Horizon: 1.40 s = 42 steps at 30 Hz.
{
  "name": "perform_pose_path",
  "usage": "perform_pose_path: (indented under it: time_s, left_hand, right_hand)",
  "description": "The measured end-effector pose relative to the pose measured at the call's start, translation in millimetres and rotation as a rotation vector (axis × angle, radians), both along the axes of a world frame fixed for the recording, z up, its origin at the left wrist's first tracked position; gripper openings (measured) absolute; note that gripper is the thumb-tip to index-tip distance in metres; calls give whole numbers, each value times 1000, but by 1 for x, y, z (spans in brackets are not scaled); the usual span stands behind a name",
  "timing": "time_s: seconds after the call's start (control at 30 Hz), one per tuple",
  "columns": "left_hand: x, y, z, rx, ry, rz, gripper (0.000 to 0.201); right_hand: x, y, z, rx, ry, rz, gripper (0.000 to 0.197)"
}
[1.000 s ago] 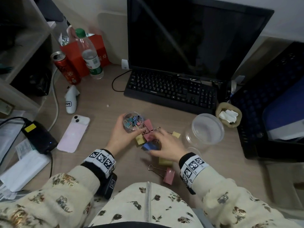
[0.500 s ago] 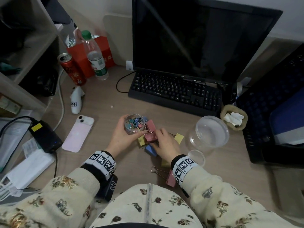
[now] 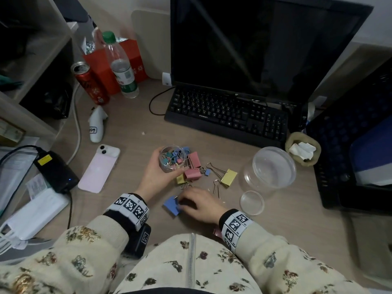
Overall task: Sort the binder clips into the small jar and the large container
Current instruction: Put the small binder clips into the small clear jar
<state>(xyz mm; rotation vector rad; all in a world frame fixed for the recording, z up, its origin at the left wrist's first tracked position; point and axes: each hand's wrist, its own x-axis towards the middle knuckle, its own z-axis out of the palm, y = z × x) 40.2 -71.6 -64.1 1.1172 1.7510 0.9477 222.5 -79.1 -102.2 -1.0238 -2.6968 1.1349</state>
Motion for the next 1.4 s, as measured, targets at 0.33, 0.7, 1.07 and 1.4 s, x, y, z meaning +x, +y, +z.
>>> perform_pose_path:
  time_s: [0.33,0.7,1.07,1.4]
  left_hand:
    - [-1,1,-3,-3,13,-15,76]
    - [7,-2,2,-24,-58,-31,88]
    - [7,-3,-3,-33,-57,-32,92]
    - [9,-5,-2,-17,-66,-37,88]
  right_hand:
    - [34,32,18,154,-230,-479,44]
    - [27,24,19,148,-430,-192,57]
    - [29,18,8,187,-322,-255,33]
    - [34,32,8,345,-305,-303,45]
